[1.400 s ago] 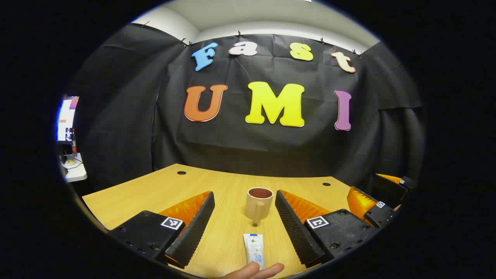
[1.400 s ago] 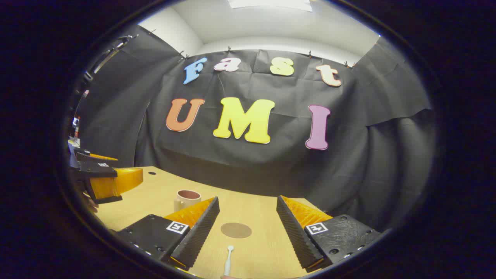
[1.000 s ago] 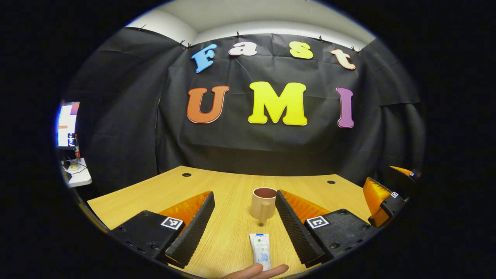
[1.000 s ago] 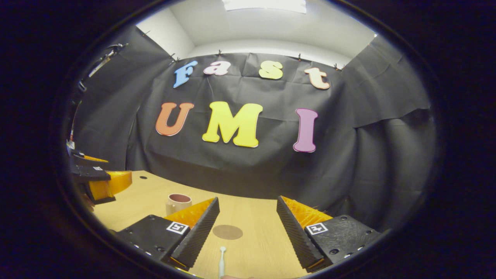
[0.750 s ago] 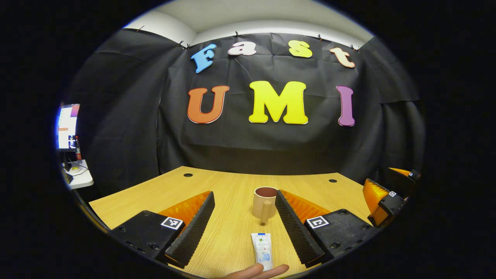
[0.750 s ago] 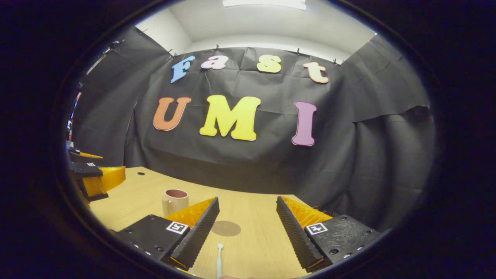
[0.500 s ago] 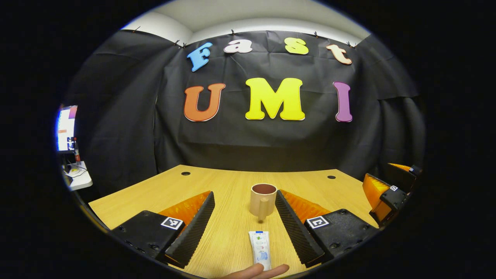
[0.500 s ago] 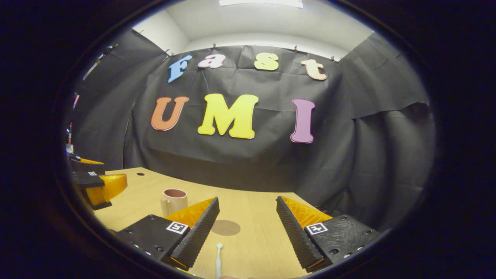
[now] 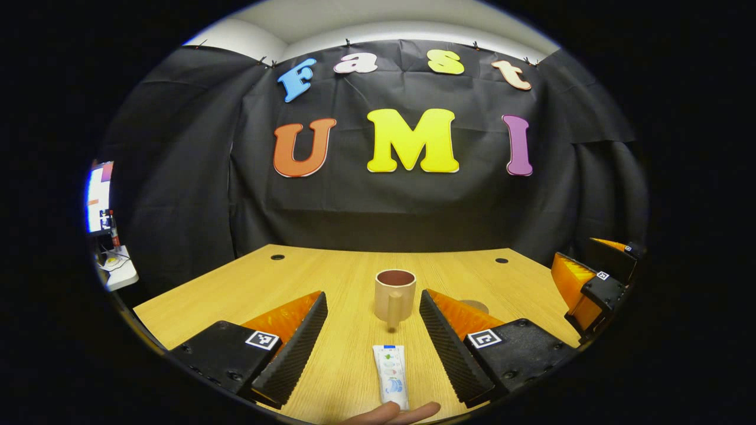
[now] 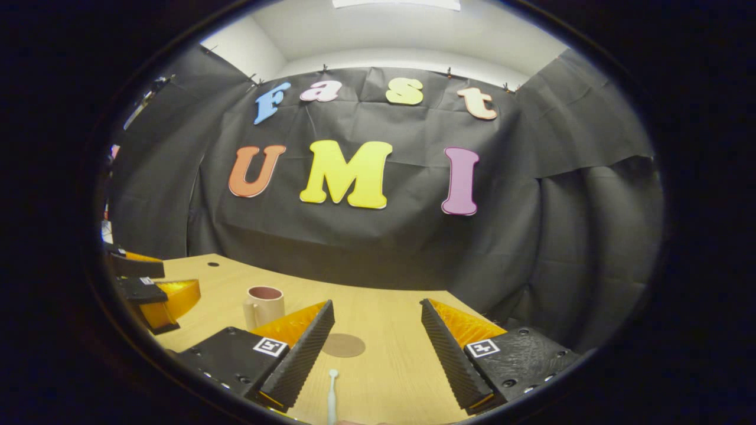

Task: Put the toothbrush and toothpaste on the desktop into the cup, then pick up the cup and place it on the coaster on the desktop.

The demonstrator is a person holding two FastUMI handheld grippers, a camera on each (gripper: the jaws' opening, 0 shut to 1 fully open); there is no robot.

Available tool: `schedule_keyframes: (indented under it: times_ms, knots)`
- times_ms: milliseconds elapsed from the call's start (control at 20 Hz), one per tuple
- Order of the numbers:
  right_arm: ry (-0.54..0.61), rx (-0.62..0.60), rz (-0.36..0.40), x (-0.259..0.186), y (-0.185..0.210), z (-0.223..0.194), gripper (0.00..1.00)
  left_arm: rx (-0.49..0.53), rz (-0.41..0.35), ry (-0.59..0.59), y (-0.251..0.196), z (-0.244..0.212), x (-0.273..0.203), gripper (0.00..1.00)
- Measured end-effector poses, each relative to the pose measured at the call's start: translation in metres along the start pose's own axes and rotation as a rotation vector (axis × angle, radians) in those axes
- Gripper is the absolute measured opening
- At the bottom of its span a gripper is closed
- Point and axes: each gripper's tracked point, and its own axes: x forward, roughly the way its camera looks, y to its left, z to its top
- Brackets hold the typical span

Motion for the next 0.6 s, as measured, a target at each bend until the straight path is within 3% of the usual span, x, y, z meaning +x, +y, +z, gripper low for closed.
schedule_keyframes:
  times_ms: [200,600]
  knots:
    - [0.0,0.029,0.005,0.001,-0.003,0.003,0.94,-0.046,-0.03,0.12,-0.011,-0.031,-0.002,1.0]
    - [0.004,0.063,0.012,0.001,-0.01,0.006,0.96,-0.005,0.022,0.37,-0.015,-0.115,-0.005,1.0]
